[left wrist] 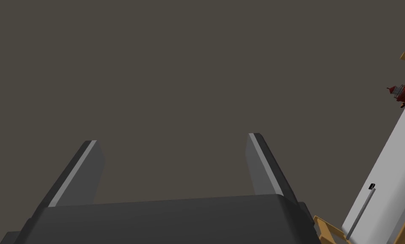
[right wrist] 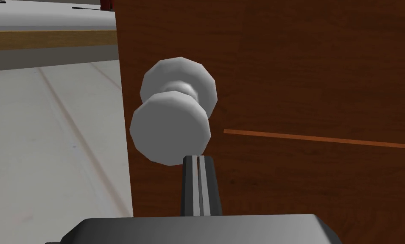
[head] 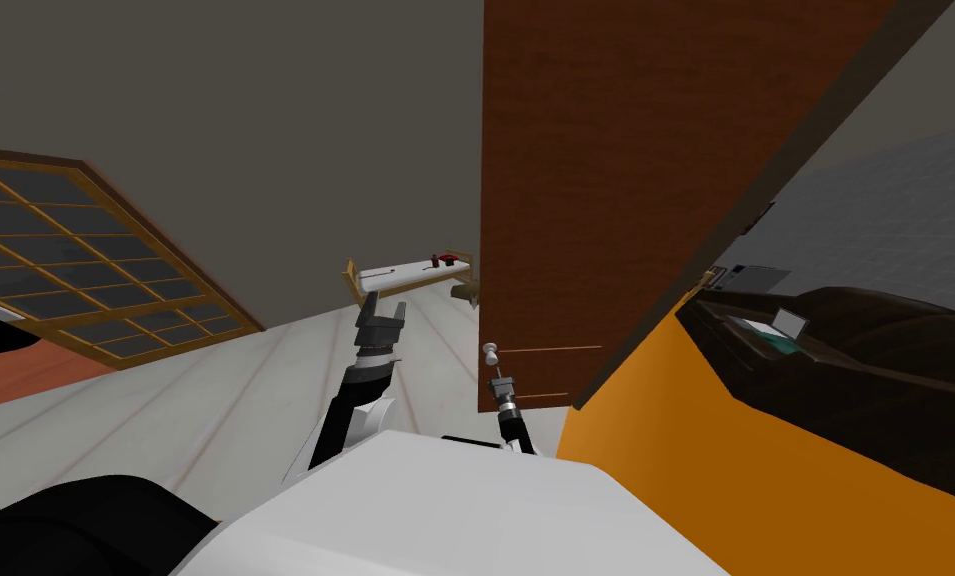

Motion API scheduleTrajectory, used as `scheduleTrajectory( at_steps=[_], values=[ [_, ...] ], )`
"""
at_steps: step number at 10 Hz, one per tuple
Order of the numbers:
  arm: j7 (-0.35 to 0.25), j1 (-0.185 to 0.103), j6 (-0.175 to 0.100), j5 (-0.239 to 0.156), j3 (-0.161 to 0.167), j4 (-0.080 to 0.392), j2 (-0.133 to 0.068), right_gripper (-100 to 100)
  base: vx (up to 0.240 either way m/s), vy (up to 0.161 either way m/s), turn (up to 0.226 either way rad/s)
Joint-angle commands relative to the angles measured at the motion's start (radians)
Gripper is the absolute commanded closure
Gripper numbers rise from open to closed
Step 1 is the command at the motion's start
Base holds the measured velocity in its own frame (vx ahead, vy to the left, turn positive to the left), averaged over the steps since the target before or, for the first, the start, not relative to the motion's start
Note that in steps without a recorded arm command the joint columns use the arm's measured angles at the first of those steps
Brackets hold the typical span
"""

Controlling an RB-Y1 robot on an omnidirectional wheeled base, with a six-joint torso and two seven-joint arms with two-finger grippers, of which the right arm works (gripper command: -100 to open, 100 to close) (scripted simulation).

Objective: Push the door open

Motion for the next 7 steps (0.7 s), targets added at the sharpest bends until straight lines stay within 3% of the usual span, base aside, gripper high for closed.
scheduleTrajectory(
  at_steps=[1, 2, 4, 5, 6, 7],
  values=[
    [-0.002, 0.0, -0.002, -0.006, -0.003, 0.002, -0.028, -100, -0.174, 0.008, -0.072],
    [-0.002, 0.003, -0.002, -0.009, -0.004, -0.001, -0.027, -100, -0.209, 0.002, -0.065],
    [-0.003, 0.009, -0.003, -0.016, -0.006, -0.007, 0.02, -100, -0.231, -0.012, -0.058],
    [-0.004, 0.01, -0.004, -0.016, -0.006, -0.008, 0.031, -100, -0.134, 0.002, -0.024],
    [-0.003, 0.013, -0.001, -0.015, -0.004, -0.011, 0.02, -100, -0.056, 0.0, -0.001],
    [-0.006, 0.01, -0.009, -0.016, -0.007, -0.005, -0.011, -100, 0.079, 0.041, 0.031]
  ],
)
